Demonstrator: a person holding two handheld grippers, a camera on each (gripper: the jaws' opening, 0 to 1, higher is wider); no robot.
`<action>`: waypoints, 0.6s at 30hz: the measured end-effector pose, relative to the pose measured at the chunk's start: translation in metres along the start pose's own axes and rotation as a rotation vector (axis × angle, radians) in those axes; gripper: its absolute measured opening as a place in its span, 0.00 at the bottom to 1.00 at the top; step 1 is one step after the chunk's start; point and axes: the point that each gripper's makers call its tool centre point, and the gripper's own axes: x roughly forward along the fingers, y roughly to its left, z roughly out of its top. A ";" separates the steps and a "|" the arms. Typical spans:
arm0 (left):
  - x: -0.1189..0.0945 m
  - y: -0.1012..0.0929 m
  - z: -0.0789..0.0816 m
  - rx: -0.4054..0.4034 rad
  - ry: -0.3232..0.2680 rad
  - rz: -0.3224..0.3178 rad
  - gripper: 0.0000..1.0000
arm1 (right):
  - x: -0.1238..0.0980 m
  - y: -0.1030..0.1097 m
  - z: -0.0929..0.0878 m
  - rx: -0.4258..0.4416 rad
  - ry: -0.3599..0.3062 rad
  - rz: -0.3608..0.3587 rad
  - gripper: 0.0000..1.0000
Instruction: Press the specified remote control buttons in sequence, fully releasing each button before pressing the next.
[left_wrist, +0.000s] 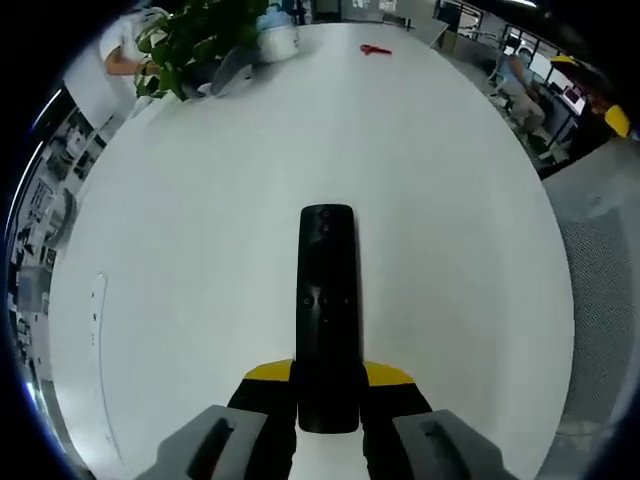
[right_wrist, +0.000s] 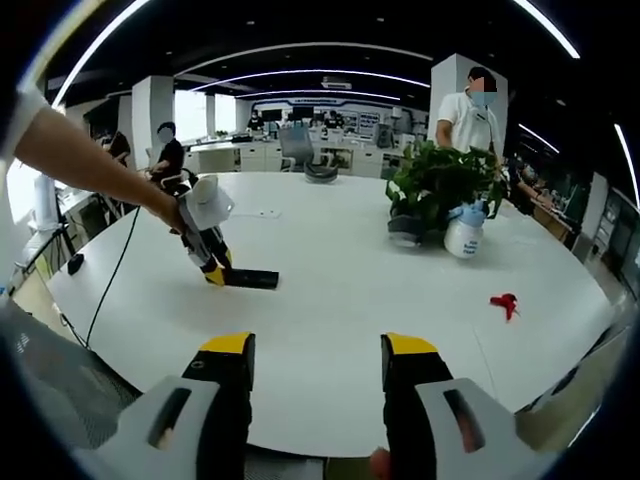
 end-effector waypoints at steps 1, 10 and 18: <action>0.000 -0.003 0.000 0.007 0.001 -0.002 0.23 | 0.000 0.000 0.000 0.000 0.000 0.002 0.50; -0.002 -0.019 -0.002 -0.002 0.001 0.000 0.23 | -0.002 0.003 0.003 0.006 -0.019 0.020 0.42; -0.003 -0.036 -0.003 0.009 0.015 -0.002 0.23 | -0.008 -0.003 0.005 0.042 -0.038 0.008 0.23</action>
